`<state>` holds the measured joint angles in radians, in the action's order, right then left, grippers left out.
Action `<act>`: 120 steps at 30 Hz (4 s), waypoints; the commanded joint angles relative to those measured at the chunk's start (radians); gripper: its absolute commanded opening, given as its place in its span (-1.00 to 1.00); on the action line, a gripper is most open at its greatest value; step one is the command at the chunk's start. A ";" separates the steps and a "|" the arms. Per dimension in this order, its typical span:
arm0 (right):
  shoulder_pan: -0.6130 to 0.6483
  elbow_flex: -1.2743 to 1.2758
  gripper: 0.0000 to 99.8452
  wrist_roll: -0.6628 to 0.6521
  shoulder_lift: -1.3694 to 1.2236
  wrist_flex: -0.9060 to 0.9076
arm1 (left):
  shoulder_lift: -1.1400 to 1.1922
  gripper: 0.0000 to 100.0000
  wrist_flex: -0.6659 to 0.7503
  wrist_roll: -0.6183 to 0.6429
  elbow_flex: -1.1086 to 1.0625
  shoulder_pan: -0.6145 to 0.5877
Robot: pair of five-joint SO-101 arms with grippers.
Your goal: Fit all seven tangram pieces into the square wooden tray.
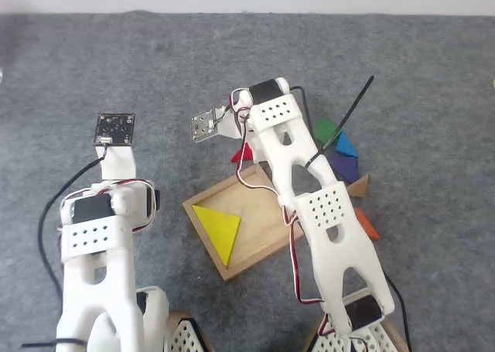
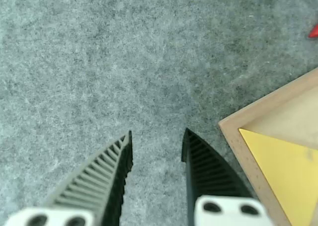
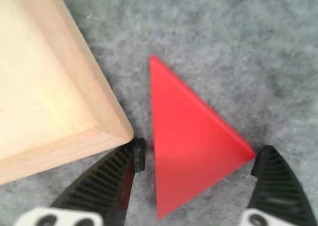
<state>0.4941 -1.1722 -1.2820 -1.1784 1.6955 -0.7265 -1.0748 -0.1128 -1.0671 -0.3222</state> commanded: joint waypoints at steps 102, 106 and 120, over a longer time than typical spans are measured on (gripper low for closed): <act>-0.036 -0.454 -0.29 -0.180 -0.240 0.094 | -0.028 -0.67 0.011 0.006 0.005 0.005; -0.053 -0.453 -0.31 -0.158 -0.242 0.097 | -0.028 -0.67 0.011 0.006 0.005 0.005; -0.081 -0.453 -0.31 -0.147 -0.263 0.097 | -0.028 -0.67 0.011 0.008 0.005 0.005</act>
<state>0.4388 -1.6157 -1.4369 -1.4300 1.7553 -0.7265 -1.0748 -0.1128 -1.0671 -0.3222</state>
